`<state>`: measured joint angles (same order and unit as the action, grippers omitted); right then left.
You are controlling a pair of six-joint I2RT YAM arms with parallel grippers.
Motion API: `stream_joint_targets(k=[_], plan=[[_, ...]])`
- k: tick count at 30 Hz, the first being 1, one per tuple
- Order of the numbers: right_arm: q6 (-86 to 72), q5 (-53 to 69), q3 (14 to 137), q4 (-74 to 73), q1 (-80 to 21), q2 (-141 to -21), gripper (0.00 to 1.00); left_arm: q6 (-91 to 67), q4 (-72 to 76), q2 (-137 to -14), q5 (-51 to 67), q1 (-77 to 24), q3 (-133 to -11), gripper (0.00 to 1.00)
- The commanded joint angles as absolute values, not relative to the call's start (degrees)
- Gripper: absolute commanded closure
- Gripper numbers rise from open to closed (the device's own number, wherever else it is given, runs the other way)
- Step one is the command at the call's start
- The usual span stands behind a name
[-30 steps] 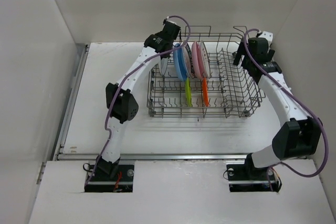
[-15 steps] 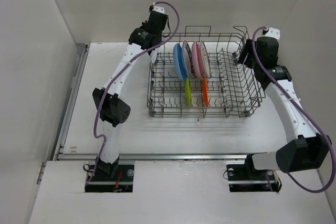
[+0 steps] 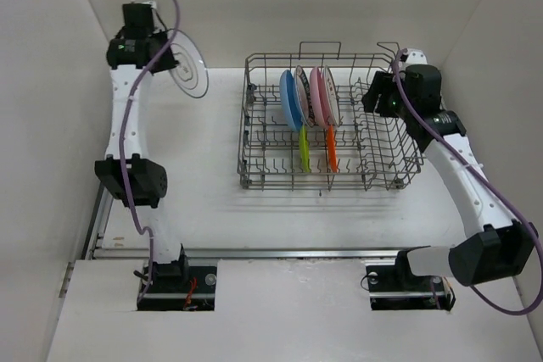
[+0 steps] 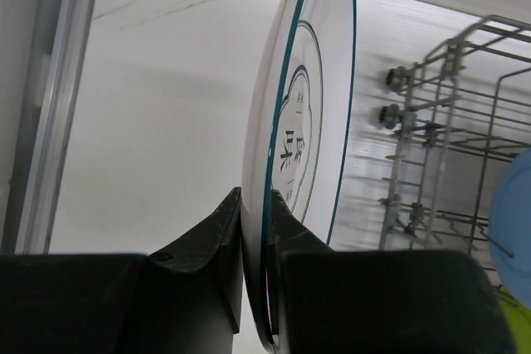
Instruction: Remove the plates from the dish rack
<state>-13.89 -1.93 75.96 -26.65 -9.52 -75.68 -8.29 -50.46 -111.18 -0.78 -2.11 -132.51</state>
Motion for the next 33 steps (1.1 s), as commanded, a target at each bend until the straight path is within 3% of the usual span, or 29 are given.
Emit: stream_joint_targets(k=[1,8,11,16,18,21,26,27,29,33], plan=[[-12.66,4.74,77.69,-23.73,-12.04,-72.6,0.31,-8.45,-51.76,-108.44,11.49,4.54,-129.65,1.0],[-12.13,7.56,78.22,-26.19,-20.46,-73.73,0.33,-5.2,-53.79,-116.27,35.55,15.01,-121.3,1.0],[-12.13,8.7,78.22,-27.76,-23.98,-75.4,0.35,-2.74,-54.49,-120.13,38.84,16.78,-119.97,1.0],[-11.6,8.7,78.23,-29.53,-29.26,-77.78,0.35,2.63,-56.42,-124.27,36.31,17.31,-119.97,1.0],[-11.6,8.09,78.22,-30.05,-30.5,-79.71,0.22,2.64,-57.03,-125.94,35.69,17.31,-119.97,1.0],[-12.3,7.03,78.22,-29.54,-32.25,-81.9,0.19,2.64,-57.04,-127.0,34.02,17.31,-119.45,1.0],[-12.83,4.75,79.53,-30.06,-34.27,-86.48,0.19,0.69,-56.43,-130.61,24.35,17.31,-118.21,0.99],[-12.83,4.75,80.15,-30.84,-34.28,-87.27,0.2,1.57,-57.47,-131.56,23.65,17.31,-118.21,0.93],[-13.36,4.13,80.16,-30.85,-34.28,-88.76,0.2,2.9,-58.09,-133.23,23.64,17.31,-118.21,0.9],[-13.97,4.13,80.32,-30.32,-34.28,-91.14,0.28,2.9,-58.71,-135.52,24.25,17.84,-117.6,0.87]])
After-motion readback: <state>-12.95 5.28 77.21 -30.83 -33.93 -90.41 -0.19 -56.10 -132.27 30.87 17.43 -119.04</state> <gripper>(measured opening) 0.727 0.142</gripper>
